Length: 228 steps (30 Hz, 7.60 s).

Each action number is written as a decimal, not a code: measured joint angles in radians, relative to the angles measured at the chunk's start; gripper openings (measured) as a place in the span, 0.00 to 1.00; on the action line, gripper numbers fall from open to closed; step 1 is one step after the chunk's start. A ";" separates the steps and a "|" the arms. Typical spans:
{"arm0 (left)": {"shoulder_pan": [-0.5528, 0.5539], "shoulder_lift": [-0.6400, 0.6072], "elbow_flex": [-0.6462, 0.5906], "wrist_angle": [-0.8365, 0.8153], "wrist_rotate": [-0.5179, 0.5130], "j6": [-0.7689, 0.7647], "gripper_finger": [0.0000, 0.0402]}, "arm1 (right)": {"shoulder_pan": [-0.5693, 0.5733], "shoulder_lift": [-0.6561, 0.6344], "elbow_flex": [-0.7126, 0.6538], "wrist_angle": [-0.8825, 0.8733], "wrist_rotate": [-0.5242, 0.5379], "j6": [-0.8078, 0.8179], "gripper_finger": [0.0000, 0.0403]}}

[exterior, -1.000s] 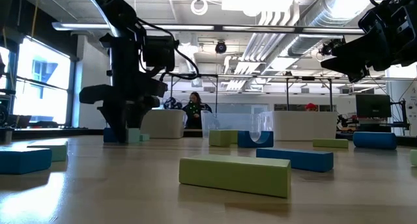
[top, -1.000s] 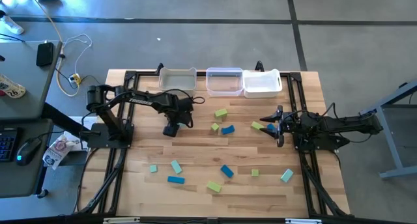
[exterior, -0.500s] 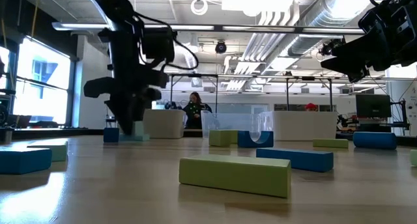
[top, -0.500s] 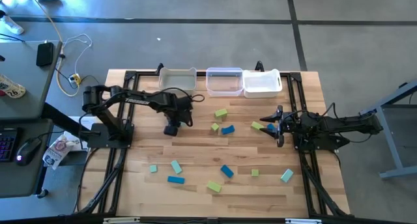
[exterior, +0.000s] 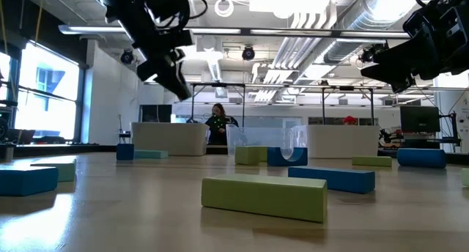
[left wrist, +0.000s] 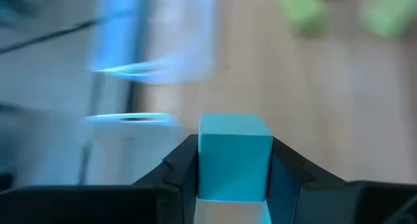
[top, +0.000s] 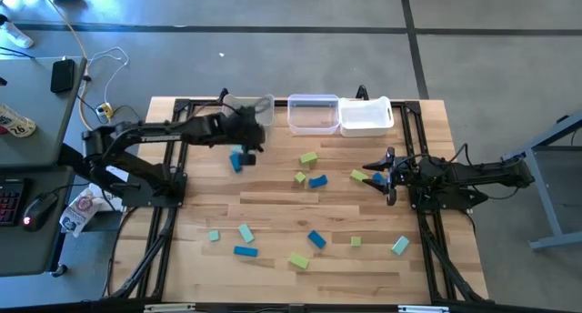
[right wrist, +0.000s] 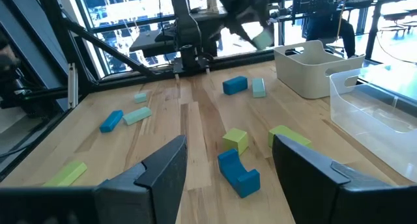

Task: Sort & place blocks by color
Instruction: Put the light blue block into the gray bin, then put the blue block into the transparent bin

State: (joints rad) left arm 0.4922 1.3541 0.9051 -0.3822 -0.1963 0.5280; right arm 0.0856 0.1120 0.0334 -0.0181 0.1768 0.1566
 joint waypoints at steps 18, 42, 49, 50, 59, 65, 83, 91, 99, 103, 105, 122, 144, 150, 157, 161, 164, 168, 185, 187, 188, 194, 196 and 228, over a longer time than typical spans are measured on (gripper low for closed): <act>0.322 0.061 0.000 0.209 -0.096 -0.109 0.25 | 0.000 0.000 0.000 0.001 0.040 -0.008 0.53; 0.418 0.237 0.159 -0.063 0.166 -0.133 0.25 | 0.000 0.000 0.000 0.001 0.042 0.109 0.53; 0.415 0.332 0.192 -0.154 0.230 -0.123 0.28 | 0.000 0.000 0.000 0.006 0.078 0.264 0.53; 0.415 0.347 0.192 -0.154 0.229 -0.117 0.27 | 0.000 0.000 0.000 0.007 0.087 0.269 0.53; 0.429 0.388 0.192 -0.137 0.229 -0.106 0.29 | 0.000 0.000 0.000 0.017 0.161 0.274 0.53; 0.431 0.388 0.192 -0.137 0.207 -0.106 0.32 | 0.000 0.000 0.000 0.045 0.169 0.289 0.53; 0.429 0.387 0.192 -0.089 0.112 -0.087 0.52 | 0.000 0.021 0.036 0.176 0.265 0.188 0.53; 0.426 0.385 0.270 -0.141 0.106 -0.088 0.49 | 0.000 0.174 0.171 0.181 0.284 0.043 0.53; 0.392 0.381 0.380 -0.241 0.119 -0.107 0.47 | -0.005 0.408 0.323 0.103 0.305 -0.078 0.53; 0.363 0.380 0.432 -0.291 0.118 -0.106 0.47 | -0.036 0.515 0.398 0.026 0.283 -0.079 0.53; 0.351 0.380 0.449 -0.306 0.118 -0.106 0.47 | -0.056 0.568 0.431 -0.013 0.253 -0.073 0.53; 0.235 0.380 0.467 -0.424 0.294 -0.106 0.47 | -0.201 1.002 0.678 -0.193 -0.061 -0.196 0.53; 0.107 0.380 0.466 -0.550 0.278 -0.128 0.47 | -0.225 1.450 0.785 -0.214 -0.220 -0.349 0.53; 0.106 0.380 0.466 -0.549 0.278 -0.158 0.47 | -0.224 1.513 0.785 -0.210 -0.238 -0.349 0.53; 0.106 0.380 0.466 -0.549 0.278 -0.162 0.47 | -0.222 1.559 0.785 -0.188 -0.249 -0.367 0.53; 0.106 0.380 0.466 -0.549 0.279 -0.170 0.47 | -0.222 1.588 0.785 -0.192 -0.260 -0.366 0.53; 0.106 0.380 0.466 -0.549 0.278 -0.178 0.47 | -0.223 1.600 0.786 -0.187 -0.266 -0.364 0.51; 0.106 0.381 0.466 -0.549 0.279 -0.178 0.47 | -0.222 1.598 0.786 -0.185 -0.265 -0.359 0.38; 0.099 0.381 0.465 -0.567 0.279 -0.211 0.47 | -0.182 1.508 0.782 -0.262 -0.233 -0.198 0.27; 0.090 0.381 0.465 -0.567 0.279 -0.211 0.47 | -0.175 1.480 0.782 -0.262 -0.194 -0.197 0.27; 0.084 0.381 0.465 -0.567 0.279 -0.211 0.47 | -0.174 1.464 0.782 -0.261 -0.175 -0.190 0.27; 0.042 0.381 0.465 -0.567 0.279 -0.211 0.47 | -0.197 1.366 0.783 -0.250 0.007 -0.134 0.27; 0.026 0.381 0.465 -0.566 0.279 -0.211 0.47 | -0.214 1.338 0.783 -0.235 0.076 -0.130 0.27; -0.076 0.381 0.465 -0.541 0.279 -0.211 0.47 | -0.607 1.586 0.887 0.211 0.051 -0.060 0.27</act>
State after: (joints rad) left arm 0.4160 1.7355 1.3705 -0.9236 0.0826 0.3168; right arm -0.5209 1.6981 0.9201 0.1929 0.2277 0.0967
